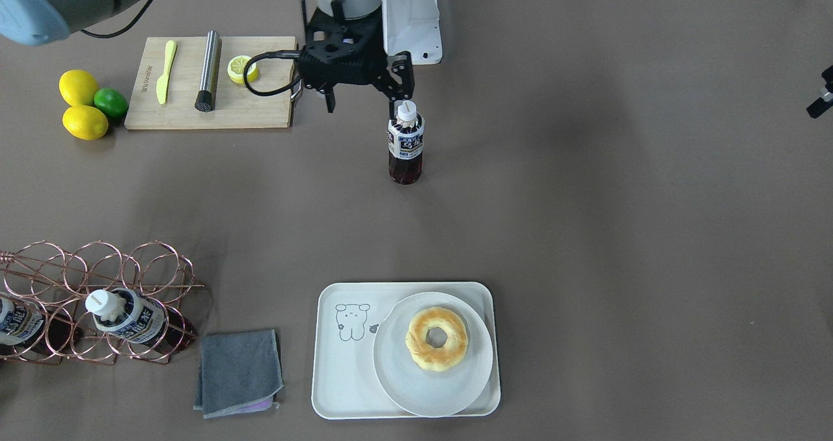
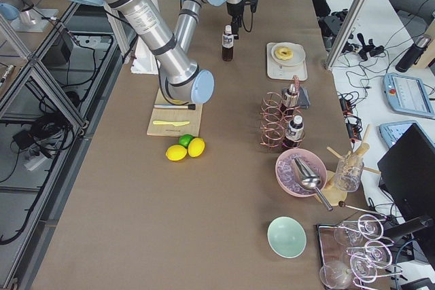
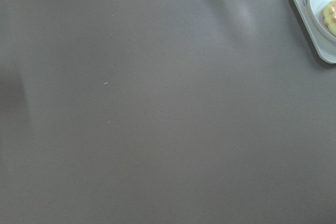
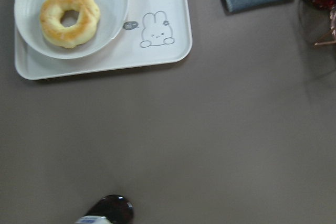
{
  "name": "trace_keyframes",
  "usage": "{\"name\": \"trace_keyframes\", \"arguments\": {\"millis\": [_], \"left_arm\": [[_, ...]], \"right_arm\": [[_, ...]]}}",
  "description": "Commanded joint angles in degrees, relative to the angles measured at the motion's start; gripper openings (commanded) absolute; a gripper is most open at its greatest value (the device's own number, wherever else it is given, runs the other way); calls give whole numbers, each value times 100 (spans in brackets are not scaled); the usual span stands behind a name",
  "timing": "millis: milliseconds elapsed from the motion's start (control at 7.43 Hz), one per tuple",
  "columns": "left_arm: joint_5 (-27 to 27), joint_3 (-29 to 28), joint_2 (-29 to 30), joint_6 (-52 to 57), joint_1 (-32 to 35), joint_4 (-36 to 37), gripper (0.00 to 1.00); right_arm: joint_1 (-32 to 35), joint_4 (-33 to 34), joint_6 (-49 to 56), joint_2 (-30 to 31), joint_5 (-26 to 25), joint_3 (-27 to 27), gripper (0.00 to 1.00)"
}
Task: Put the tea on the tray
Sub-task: 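Open the right gripper and withdraw it while the left arm reaches in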
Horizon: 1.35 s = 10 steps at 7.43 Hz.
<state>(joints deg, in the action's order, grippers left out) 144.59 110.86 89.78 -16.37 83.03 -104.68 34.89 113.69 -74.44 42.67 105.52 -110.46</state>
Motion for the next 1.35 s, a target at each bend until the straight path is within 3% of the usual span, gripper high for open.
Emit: {"name": "trace_keyframes", "arguments": {"millis": [0, 135, 404, 538, 807, 1211], "left_arm": [[-611, 619, 609, -1984, -1152, 9, 99], [-1199, 778, 916, -2819, -1810, 35, 99], [-1983, 806, 1584, -4131, -2902, 114, 100], [-2535, 806, 2100, -4642, -3472, 610, 100], [-3669, 806, 3654, -5128, -4493, 2671, 100], [-5042, 561, 4170, -5928, -5786, 2804, 99]], "right_arm": [[727, -136, 1733, 1424, 319, -713, 100], [1052, -772, 2166, 2064, 581, -732, 100], [1824, -2660, 3044, 3802, 1247, -706, 100], [2350, -3008, 3658, 4428, 1669, -705, 100], [3256, -3152, 5029, 5257, 2076, -618, 100], [4480, -3851, 6799, 5997, 2736, 214, 100]]}}
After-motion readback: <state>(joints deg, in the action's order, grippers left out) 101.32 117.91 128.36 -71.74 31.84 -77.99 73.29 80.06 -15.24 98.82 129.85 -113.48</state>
